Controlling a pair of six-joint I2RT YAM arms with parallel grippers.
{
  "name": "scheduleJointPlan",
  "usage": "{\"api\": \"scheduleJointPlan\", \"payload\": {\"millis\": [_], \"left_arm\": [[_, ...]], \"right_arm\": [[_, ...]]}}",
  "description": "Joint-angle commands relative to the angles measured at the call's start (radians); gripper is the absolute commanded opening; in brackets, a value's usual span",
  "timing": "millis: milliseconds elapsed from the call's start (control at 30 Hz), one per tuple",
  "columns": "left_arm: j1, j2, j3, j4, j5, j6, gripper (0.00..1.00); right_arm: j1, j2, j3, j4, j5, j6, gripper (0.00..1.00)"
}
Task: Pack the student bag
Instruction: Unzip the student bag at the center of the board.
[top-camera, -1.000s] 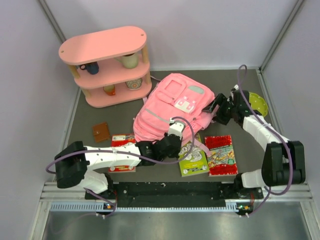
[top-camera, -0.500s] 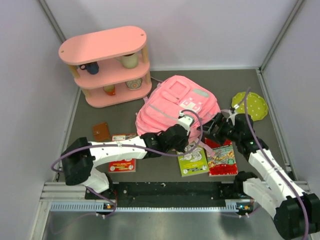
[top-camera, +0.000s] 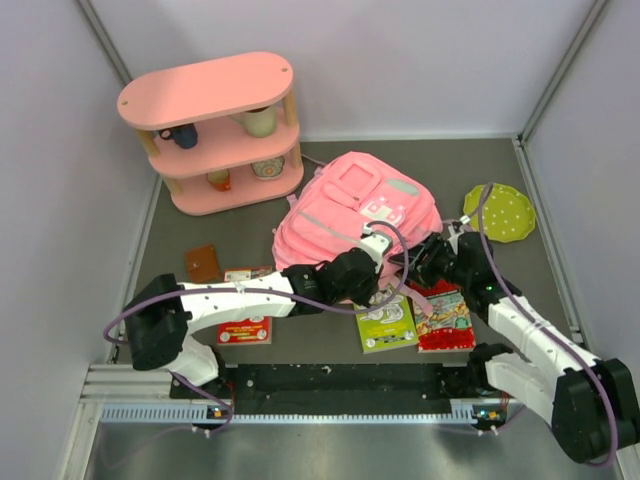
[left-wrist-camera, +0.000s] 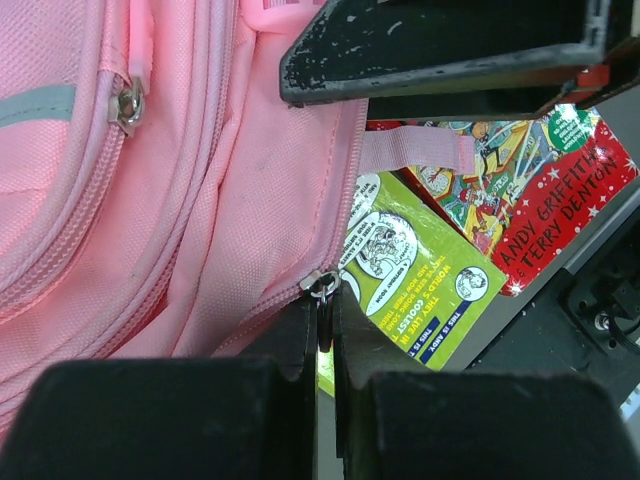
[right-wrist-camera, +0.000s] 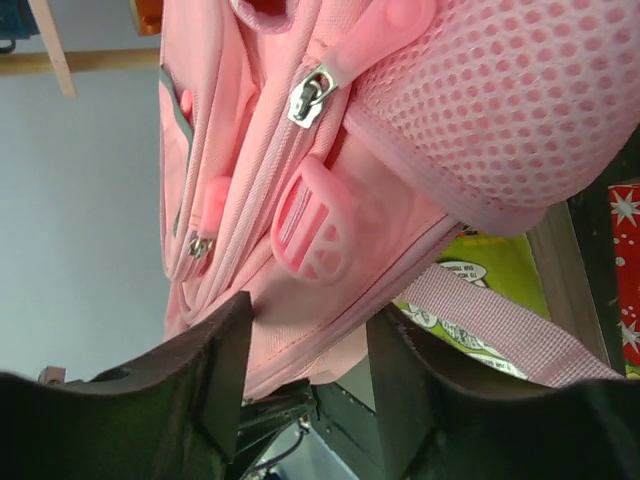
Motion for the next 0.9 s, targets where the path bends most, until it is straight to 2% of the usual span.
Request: {"api": "scheduleJointPlan", "payload": {"millis": [0,67,100,133,233,333,433,733,767,800,867], "left_arm": [[-0.001,-0.023,0.054,0.104,0.035,0.019,0.00],[-0.001,-0.025,0.056,0.099,0.031,0.019,0.00],[-0.002,-0.026,0.056,0.093,0.029,0.022,0.00],[-0.001,-0.031,0.056,0.084,0.023,0.024,0.00],[-0.002,-0.052,0.047,0.024,-0.011,0.034,0.00],[-0.001,-0.095,-0.001,-0.053,-0.077,0.036,0.00],[0.007,-0.161,-0.079,-0.115,-0.117,0.011,0.00],[0.073,-0.338,-0.284,-0.205,-0.141,-0.102,0.00],[0.076,-0.347,-0.295,-0.185,-0.123,-0.101,0.00],[0.077,-0.356,-0.300,-0.173,-0.108,-0.096,0.00],[0.077,-0.355,-0.292,-0.139,-0.039,-0.084,0.00]], "right_arm": [[0.018,0.032,0.014,0.113,0.017,0.031,0.30],[0.017,0.026,0.011,0.105,0.049,0.025,0.17],[0.017,0.021,0.020,0.090,0.066,0.020,0.03],[0.015,0.017,0.034,0.061,0.087,-0.018,0.00],[-0.025,0.055,0.106,-0.018,0.163,-0.107,0.00],[-0.136,0.112,0.156,-0.036,0.132,-0.159,0.00],[-0.196,0.194,0.222,-0.028,0.095,-0.214,0.00],[-0.230,0.392,0.382,-0.028,0.089,-0.308,0.00],[-0.230,0.405,0.391,0.005,0.037,-0.322,0.00],[-0.232,0.418,0.408,0.013,-0.013,-0.341,0.15],[-0.232,0.426,0.411,0.013,-0.101,-0.351,0.27]]}}
